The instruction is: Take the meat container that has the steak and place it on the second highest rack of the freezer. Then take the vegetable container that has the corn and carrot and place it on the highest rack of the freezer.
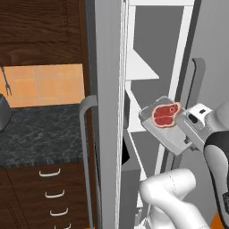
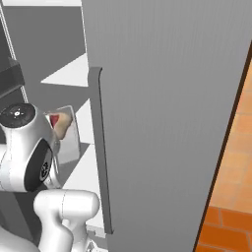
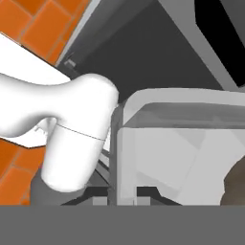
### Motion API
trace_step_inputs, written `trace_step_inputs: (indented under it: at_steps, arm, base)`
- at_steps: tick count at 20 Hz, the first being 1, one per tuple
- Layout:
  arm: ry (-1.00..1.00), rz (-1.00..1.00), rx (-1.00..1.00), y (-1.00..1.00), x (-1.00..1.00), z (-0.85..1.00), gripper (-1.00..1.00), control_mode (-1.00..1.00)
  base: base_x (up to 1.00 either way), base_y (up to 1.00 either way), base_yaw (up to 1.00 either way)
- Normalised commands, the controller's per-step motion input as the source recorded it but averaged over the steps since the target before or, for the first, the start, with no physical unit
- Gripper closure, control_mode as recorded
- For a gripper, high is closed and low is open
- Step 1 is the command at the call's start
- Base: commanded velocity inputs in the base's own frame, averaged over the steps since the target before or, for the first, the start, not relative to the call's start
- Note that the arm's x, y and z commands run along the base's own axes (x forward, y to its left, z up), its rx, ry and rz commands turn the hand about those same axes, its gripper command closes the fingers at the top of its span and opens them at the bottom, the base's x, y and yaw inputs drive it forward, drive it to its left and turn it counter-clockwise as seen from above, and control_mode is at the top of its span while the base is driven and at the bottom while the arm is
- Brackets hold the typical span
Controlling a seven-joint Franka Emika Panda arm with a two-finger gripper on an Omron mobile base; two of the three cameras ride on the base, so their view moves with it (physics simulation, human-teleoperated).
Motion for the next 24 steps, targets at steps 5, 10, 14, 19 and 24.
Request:
trace_step_inputs:
  at_steps: [5, 10, 14, 19, 24]
  arm:
    - [-0.14, -0.06, 0.14, 0.34, 0.66, 0.04, 1.00, -1.00]
    - [0.00, -0.01, 0.19, 0.30, 0.75, 0.01, 1.00, -1.00]
    - [0.02, -0.05, 0.04, 0.63, 0.80, -0.17, 1.00, -1.00]
    - [0.06, -0.12, 0.01, 0.16, 0.68, -0.05, 1.00, -1.00]
    - [0.08, -0.04, 0.00, 0.00, 0.76, -0.15, 1.00, -1.00]
  base:
    - [0.00, 0.00, 0.00]
    - [0.00, 0.00, 0.00]
    - [0.00, 0.00, 0.00]
    - [0.00, 0.00, 0.00]
    - [0.00, 0.00, 0.00]
